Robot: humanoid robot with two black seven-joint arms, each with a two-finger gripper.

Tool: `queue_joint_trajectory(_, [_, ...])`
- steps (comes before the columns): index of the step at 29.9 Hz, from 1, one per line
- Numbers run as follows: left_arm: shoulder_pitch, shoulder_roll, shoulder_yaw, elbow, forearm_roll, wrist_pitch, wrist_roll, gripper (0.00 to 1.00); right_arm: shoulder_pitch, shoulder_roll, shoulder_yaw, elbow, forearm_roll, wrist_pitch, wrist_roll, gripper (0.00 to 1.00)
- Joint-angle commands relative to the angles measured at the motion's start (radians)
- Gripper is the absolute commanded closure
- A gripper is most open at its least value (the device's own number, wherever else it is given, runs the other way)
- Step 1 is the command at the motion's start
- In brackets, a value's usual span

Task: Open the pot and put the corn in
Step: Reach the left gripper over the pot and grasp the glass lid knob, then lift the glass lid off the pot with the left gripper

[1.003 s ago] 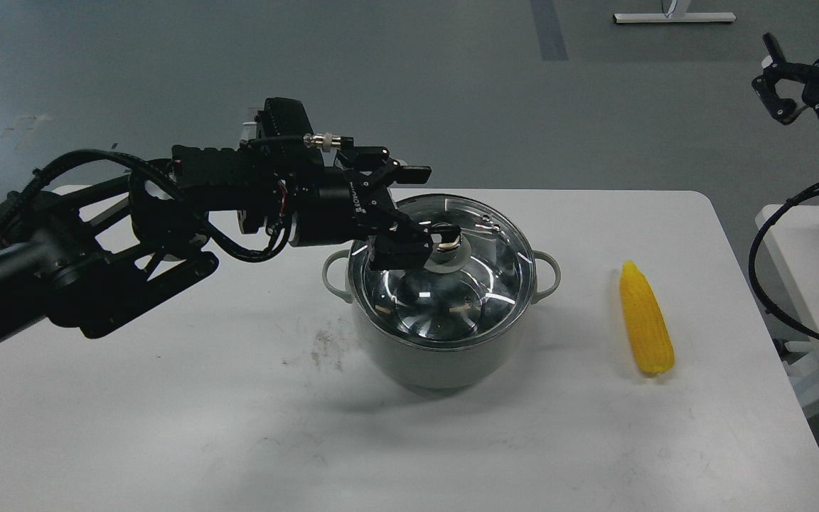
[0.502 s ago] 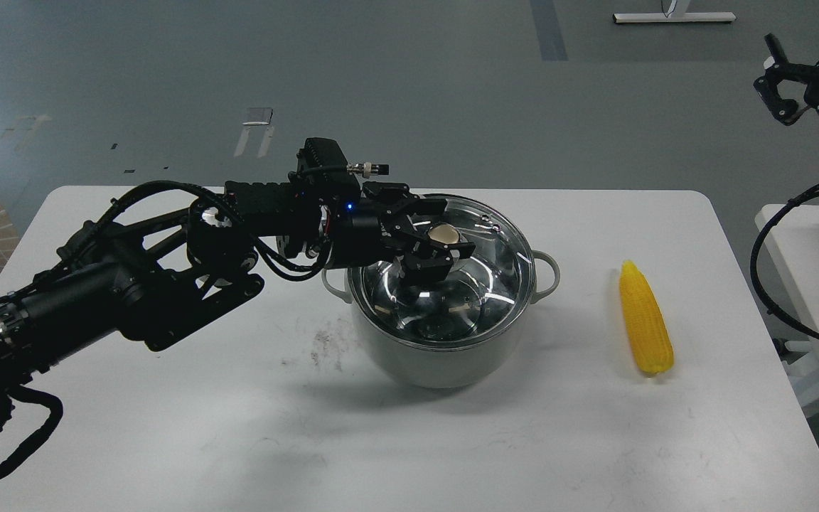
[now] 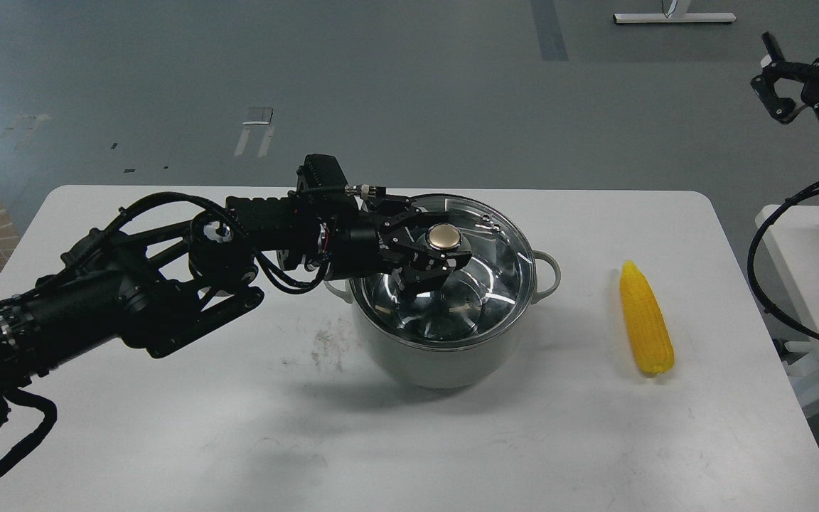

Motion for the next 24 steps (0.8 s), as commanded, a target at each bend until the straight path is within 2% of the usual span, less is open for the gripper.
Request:
queue_joint_trajectory(1, [-0.001,-0.001,-0.002,-0.001,0.0,0.0,0.0,0.59,0.0,-0.001,0.0,0.0,0.0,0.0,0.0,0.0])
queue_joint_trajectory(10, [-0.005,0.011,-0.005,-0.01,-0.001,0.0,-0.014,0.82,0.0,-0.001,0.0,0.003,0.0,0.0,0.0,0.0])
queue_joint_trajectory(14, [-0.014,0.042,-0.017,-0.05,-0.015,0.0,-0.015,0.83,0.0,-0.001,0.0,0.005,0.0,0.0,0.0,0.0])
queue_joint_trajectory(19, [-0.075,0.137,-0.017,-0.113,-0.102,-0.003,-0.014,0.83,0.0,-0.003,0.0,0.005,0.0,0.0,0.0,0.0])
queue_joint_trajectory(24, [-0.097,0.357,-0.018,-0.151,-0.159,0.002,-0.018,0.83,-0.002,-0.004,0.0,0.005,0.0,0.0,0.0,0.0])
